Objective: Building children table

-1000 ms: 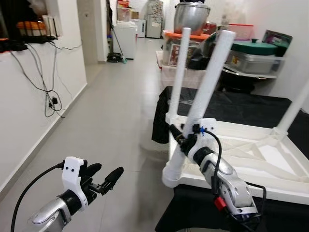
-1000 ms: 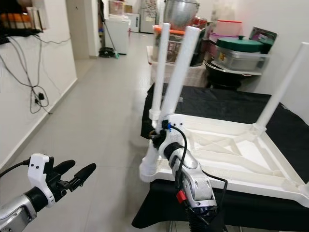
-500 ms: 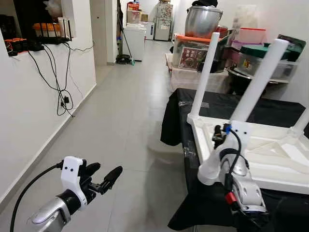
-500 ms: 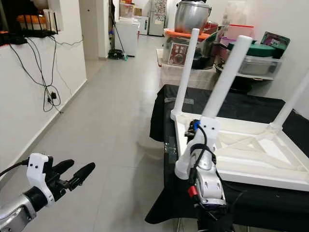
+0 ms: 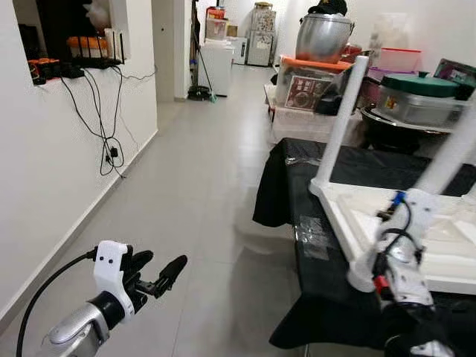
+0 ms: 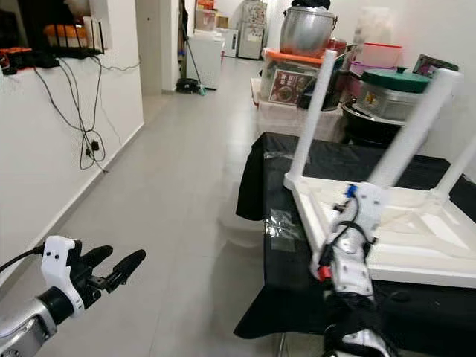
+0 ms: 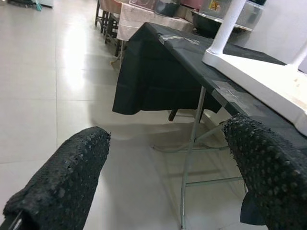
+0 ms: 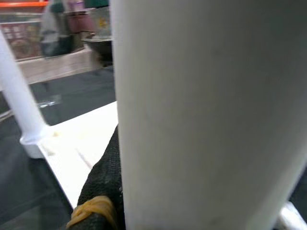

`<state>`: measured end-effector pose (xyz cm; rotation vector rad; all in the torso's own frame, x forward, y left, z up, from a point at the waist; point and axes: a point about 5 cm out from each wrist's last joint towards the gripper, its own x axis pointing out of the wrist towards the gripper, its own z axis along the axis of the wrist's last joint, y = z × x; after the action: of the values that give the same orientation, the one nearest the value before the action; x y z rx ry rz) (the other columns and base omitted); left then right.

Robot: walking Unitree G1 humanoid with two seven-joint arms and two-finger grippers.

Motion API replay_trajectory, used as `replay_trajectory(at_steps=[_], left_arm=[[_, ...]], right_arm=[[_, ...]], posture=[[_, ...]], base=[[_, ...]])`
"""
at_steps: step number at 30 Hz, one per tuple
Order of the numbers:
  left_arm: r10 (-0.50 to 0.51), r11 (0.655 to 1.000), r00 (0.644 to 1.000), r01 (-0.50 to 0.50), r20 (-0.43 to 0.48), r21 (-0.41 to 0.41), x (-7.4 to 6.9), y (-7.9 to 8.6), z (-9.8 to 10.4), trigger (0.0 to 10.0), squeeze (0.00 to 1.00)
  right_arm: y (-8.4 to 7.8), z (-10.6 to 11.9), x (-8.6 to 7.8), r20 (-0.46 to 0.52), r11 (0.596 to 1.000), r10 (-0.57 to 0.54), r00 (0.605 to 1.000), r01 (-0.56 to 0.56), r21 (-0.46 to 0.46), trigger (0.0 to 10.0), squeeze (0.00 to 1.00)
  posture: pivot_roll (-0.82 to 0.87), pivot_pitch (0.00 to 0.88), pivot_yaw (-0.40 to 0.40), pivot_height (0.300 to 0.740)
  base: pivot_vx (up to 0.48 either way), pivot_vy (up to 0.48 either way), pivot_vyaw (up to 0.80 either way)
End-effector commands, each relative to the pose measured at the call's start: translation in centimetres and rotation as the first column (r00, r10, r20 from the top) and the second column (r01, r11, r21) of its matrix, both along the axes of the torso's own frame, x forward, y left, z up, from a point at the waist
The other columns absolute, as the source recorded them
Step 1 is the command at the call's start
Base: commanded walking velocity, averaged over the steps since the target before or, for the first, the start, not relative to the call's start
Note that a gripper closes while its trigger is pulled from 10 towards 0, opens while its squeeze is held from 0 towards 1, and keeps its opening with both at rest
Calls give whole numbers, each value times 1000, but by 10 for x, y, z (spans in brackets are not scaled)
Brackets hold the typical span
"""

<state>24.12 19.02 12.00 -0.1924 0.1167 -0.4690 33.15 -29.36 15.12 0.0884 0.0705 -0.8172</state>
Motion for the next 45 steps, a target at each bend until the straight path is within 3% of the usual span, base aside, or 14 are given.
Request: replay_trajectory(at_steps=[1, 8, 10, 17, 29, 45], left_arm=[[-2, 1000, 1000, 2, 3, 2, 1, -3, -1, 10000, 0], [-1, 1000, 1000, 1, 1, 4, 2, -3, -1, 10000, 0], [7, 1000, 1000, -7, 5, 6, 2, -3, -1, 10000, 0], [52, 999, 999, -52, 12, 3, 5, 0, 0, 10000, 0], [88, 996, 996, -88, 29, -2, 10, 6, 2, 10000, 0], [72, 997, 997, -72, 28, 4, 10, 4, 2, 10000, 0]], right_arm=[[-15, -27, -15, -144, 994, -103, 984, 99, -38, 10000, 0], [-8, -25, -8, -130, 998, -52, 990, 46, -48, 10000, 0], [1, -26, -2, -142, 999, 7, 990, -14, -48, 10000, 0], [13, -28, 6, -127, 996, 81, 989, -85, -25, 10000, 0], [20, -25, 12, -86, 988, 152, 985, -154, -17, 10000, 0], [27, -27, 13, -50, 977, 213, 976, -214, -3, 10000, 0]], posture=[[80, 0, -67, 740], [78, 0, -67, 740], [79, 0, -67, 740], [78, 0, -68, 740], [71, 0, -62, 740], [73, 0, -59, 740]], base=[[0, 0, 0], [0, 0, 0], [0, 0, 0], [0, 0, 0], [188, 0, 0], [338, 0, -644]])
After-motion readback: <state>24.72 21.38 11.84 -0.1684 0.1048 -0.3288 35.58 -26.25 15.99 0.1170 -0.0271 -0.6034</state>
